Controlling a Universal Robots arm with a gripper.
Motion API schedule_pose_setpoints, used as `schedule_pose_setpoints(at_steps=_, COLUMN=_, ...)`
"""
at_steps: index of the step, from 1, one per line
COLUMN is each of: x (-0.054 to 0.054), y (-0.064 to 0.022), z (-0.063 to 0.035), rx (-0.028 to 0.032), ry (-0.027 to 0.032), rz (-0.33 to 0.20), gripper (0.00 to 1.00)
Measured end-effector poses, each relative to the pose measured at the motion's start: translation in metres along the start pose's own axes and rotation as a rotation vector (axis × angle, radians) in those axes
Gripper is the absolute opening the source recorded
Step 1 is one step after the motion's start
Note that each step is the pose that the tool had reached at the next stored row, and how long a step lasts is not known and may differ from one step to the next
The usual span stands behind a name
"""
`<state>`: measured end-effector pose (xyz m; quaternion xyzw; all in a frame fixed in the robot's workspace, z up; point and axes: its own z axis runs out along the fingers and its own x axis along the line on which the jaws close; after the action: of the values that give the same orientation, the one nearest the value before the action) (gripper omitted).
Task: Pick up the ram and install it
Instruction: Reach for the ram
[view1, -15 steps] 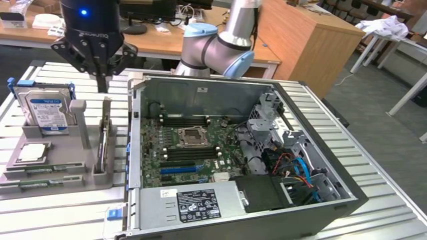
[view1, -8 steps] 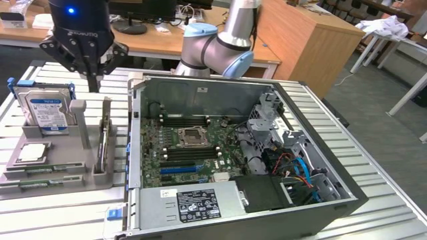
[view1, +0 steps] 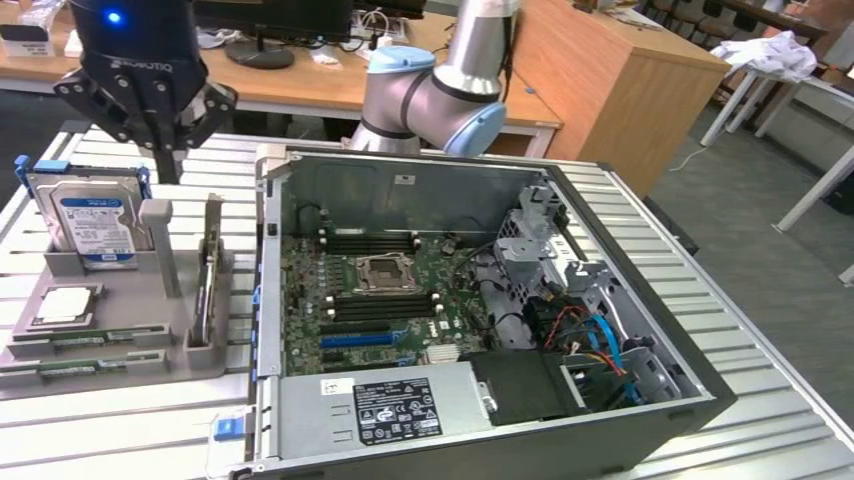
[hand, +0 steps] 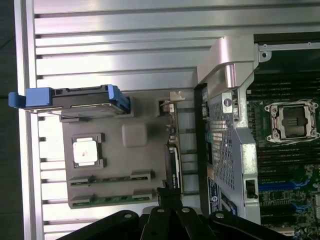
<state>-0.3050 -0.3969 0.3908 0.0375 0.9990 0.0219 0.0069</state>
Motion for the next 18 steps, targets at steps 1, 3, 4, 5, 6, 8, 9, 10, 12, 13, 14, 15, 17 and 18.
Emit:
schedule_pose_setpoints(at_steps=1, x=0.002, y=-0.0001, z=0.0, rx=0.0, ry=0.0002, rz=0.0, gripper=0.11)
schedule_pose_setpoints(at_steps=3, x=0.006, y=-0.0004, z=0.0001, rx=0.0, ry=0.0006, rz=0.0, gripper=0.11)
schedule_pose_setpoints(at_steps=4, x=0.007, y=-0.0006, z=0.0001, rx=0.0, ry=0.0009, rz=0.0, gripper=0.11)
schedule_pose_setpoints(at_steps=5, x=0.009, y=-0.0007, z=0.0001, rx=0.0001, ry=0.0011, rz=0.0, gripper=0.11)
schedule_pose_setpoints(at_steps=6, x=0.011, y=-0.0008, z=0.0001, rx=0.0001, ry=0.0013, rz=0.0, gripper=0.11)
schedule_pose_setpoints(at_steps=8, x=0.015, y=-0.0011, z=0.0001, rx=0.0001, ry=0.002, rz=0.0, gripper=0.11)
schedule_pose_setpoints(at_steps=9, x=0.016, y=-0.0012, z=0.0002, rx=0.0001, ry=0.0022, rz=0.0, gripper=0.11)
schedule_pose_setpoints(at_steps=10, x=0.018, y=-0.0014, z=0.0002, rx=0.0002, ry=0.0025, rz=0.0, gripper=0.11)
schedule_pose_setpoints(at_steps=12, x=0.022, y=-0.0016, z=0.0002, rx=0.0002, ry=0.0031, rz=0.0, gripper=0.11)
schedule_pose_setpoints(at_steps=13, x=0.024, y=-0.0018, z=0.0003, rx=0.0003, ry=0.0034, rz=0.0, gripper=0.11)
schedule_pose_setpoints(at_steps=14, x=0.026, y=-0.0019, z=0.0003, rx=0.0003, ry=0.0037, rz=0.0, gripper=0.11)
schedule_pose_setpoints(at_steps=15, x=0.027, y=-0.002, z=0.0003, rx=0.0003, ry=0.004, rz=0.0, gripper=0.11)
schedule_pose_setpoints(at_steps=17, x=0.031, y=-0.0023, z=0.0004, rx=0.0003, ry=0.0046, rz=0.0, gripper=0.11)
schedule_pose_setpoints(at_steps=18, x=0.033, y=-0.0024, z=0.0004, rx=0.0004, ry=0.0049, rz=0.0, gripper=0.11)
